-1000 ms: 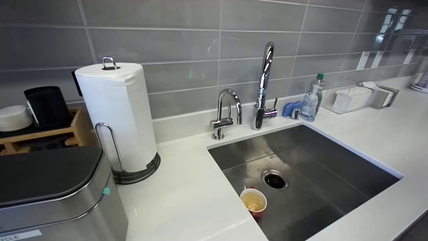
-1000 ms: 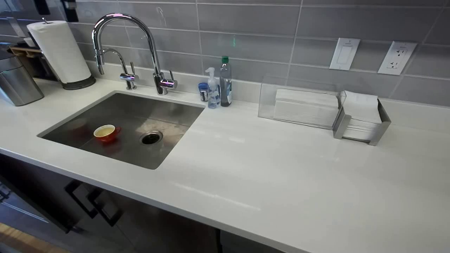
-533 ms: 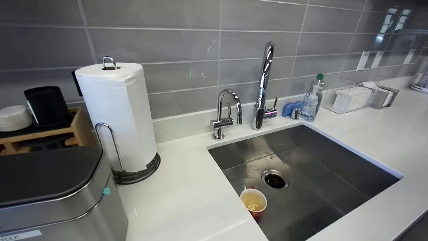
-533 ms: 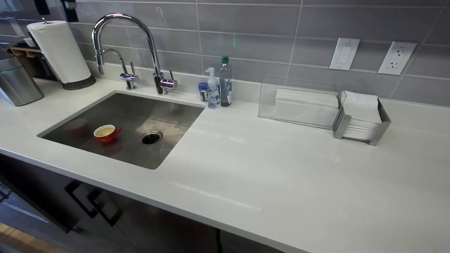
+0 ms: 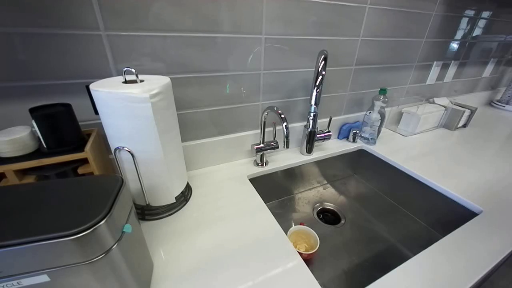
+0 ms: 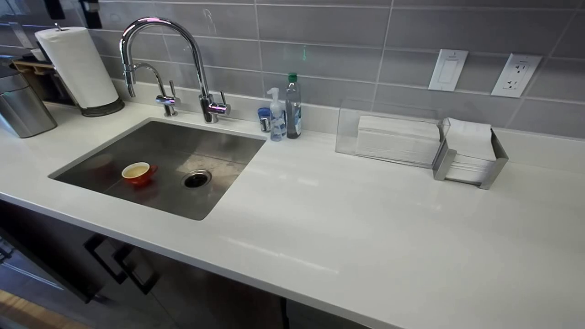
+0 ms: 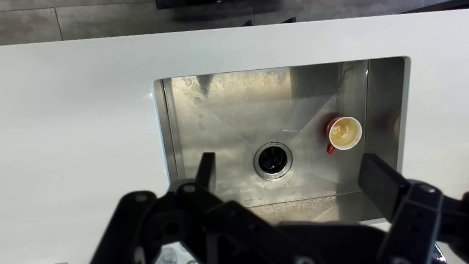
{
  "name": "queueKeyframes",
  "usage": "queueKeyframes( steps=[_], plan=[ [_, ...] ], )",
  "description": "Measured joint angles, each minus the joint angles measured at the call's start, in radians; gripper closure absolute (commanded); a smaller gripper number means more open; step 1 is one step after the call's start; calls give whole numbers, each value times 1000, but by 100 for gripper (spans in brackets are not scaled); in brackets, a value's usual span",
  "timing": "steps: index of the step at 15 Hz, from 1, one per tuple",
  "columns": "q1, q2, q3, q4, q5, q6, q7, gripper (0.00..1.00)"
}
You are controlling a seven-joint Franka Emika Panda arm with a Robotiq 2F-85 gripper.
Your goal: Move the clear bottle to the right of the sink
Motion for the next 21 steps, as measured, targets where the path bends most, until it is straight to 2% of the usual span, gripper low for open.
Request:
queueKeyframes(
  steps=[6,8,12,16,21],
  plan=[
    [-5,17,5,2,-1,32,15,0],
    [-12,63,8,2,-6,122,41,0],
    [-23,218,9,18,-7,379,78,0],
    [-34,374,9,81,-21,591,123,0],
    [-55,516,5,165,-57,765,152,0]
  ],
)
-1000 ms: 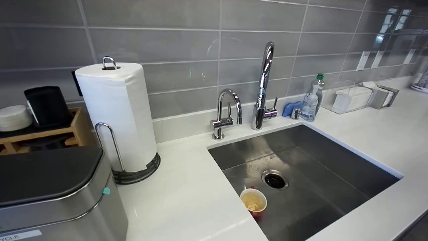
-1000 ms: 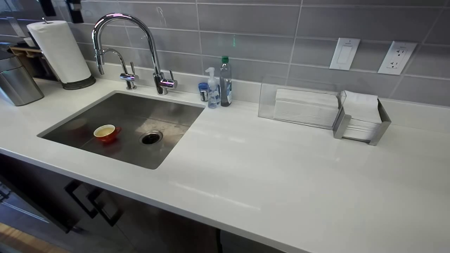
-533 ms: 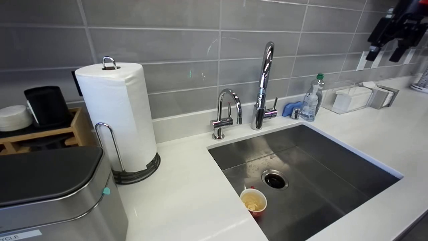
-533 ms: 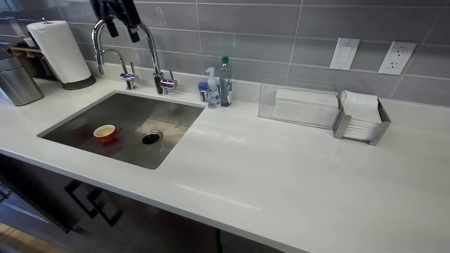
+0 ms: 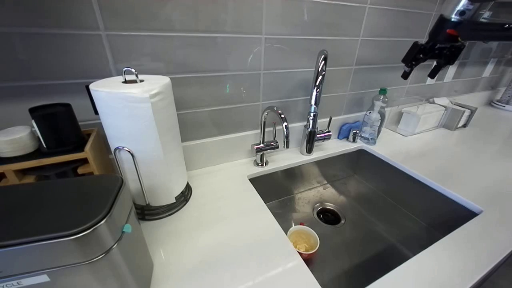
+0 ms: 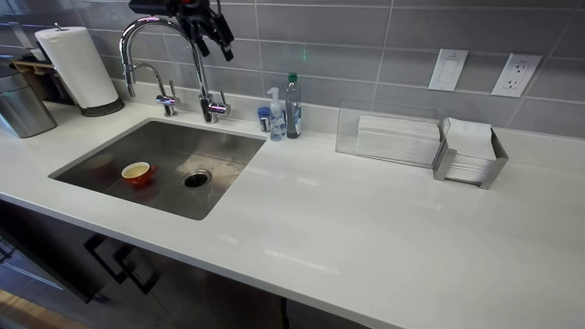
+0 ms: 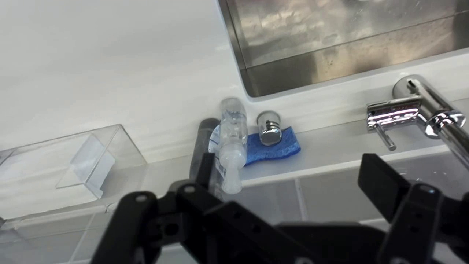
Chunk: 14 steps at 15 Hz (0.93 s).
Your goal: Move the clear bottle to the right of the sink
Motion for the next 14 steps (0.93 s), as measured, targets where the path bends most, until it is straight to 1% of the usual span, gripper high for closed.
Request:
queueKeyframes(
  steps=[3,5,14],
  plan=[
    [-6,55,-6,9,-27,99,21,0],
    [-8,84,-13,9,-28,135,51,0],
    [-8,87,-11,11,-28,140,53,0]
  ],
)
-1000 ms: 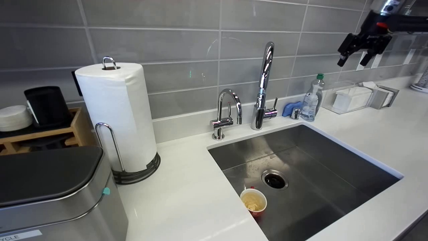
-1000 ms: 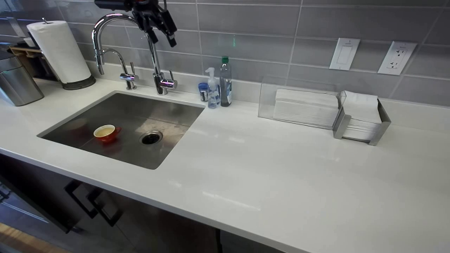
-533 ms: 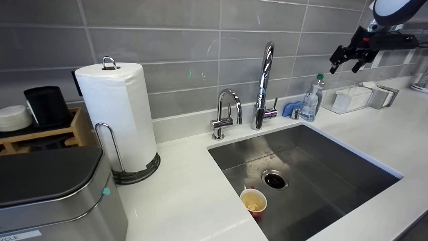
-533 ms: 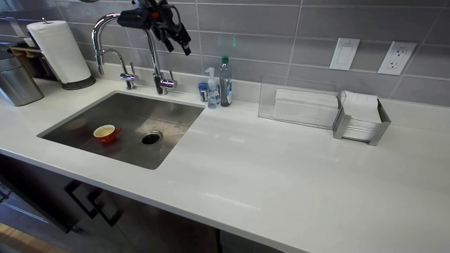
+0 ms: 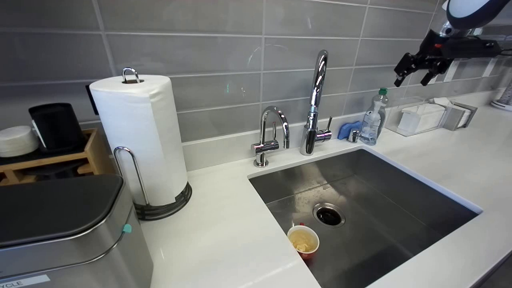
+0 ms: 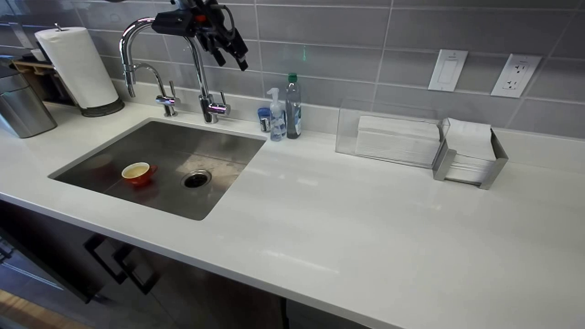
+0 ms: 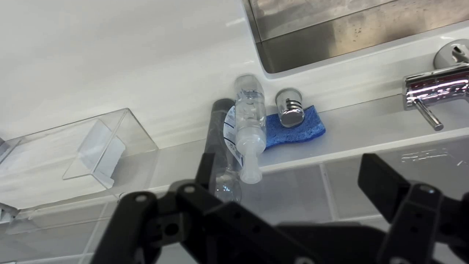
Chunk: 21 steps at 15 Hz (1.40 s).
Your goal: Move the clear bottle to the right of the sink
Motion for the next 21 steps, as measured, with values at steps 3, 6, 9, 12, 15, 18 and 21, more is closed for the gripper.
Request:
queueKeyframes(
  steps=[3,6,9,12,15,18,21],
  plan=[
    [0,7,0,5,-1,0,20,0],
    [12,52,-11,27,-70,7,127,0],
    [32,122,-23,67,-119,11,221,0],
    [43,201,-27,128,-118,12,260,0],
    [42,279,-29,210,-114,12,263,0],
    [37,351,-32,299,-104,12,261,0],
    [23,417,-32,385,-72,9,251,0]
  ],
)
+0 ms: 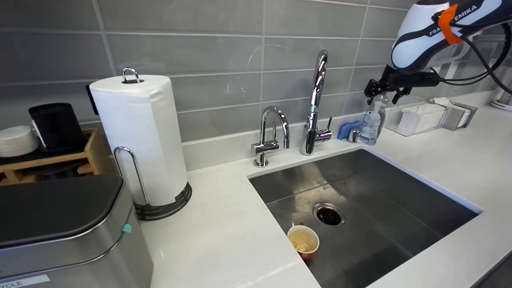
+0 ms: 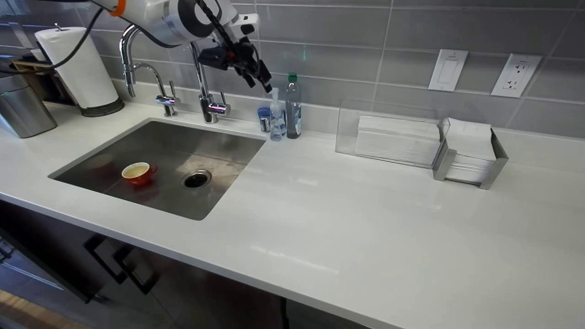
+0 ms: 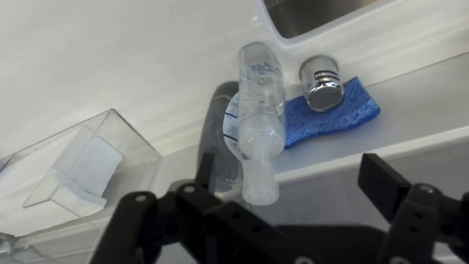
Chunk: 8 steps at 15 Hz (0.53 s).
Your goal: Move the clear bottle to the right of the sink
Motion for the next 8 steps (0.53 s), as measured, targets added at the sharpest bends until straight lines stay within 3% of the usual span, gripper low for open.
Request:
queueKeyframes(
  steps=[2,4,8],
  plan=[
    [-11,41,0,55,28,-5,-5,2],
    [-21,76,0,103,52,-8,-7,24],
    [-35,128,0,178,85,-17,-8,54]
  ],
)
